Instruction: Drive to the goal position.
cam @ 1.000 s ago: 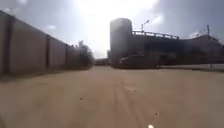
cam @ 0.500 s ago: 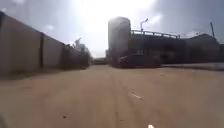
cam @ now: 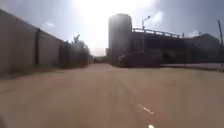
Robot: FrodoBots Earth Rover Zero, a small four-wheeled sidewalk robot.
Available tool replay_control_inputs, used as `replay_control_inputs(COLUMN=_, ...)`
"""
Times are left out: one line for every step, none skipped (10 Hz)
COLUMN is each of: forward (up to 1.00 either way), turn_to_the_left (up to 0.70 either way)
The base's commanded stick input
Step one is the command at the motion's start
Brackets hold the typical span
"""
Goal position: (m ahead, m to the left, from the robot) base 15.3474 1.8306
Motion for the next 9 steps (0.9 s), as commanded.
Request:
replay_control_inputs(forward=1.00, turn_to_the_left=0.00)
replay_control_inputs(forward=1.00, turn_to_the_left=0.00)
replay_control_inputs(forward=1.00, turn_to_the_left=0.00)
replay_control_inputs(forward=1.00, turn_to_the_left=0.00)
replay_control_inputs(forward=1.00, turn_to_the_left=0.00)
replay_control_inputs(forward=1.00, turn_to_the_left=0.00)
replay_control_inputs(forward=1.00, turn_to_the_left=0.00)
replay_control_inputs(forward=1.00, turn_to_the_left=0.00)
replay_control_inputs(forward=1.00, turn_to_the_left=0.00)
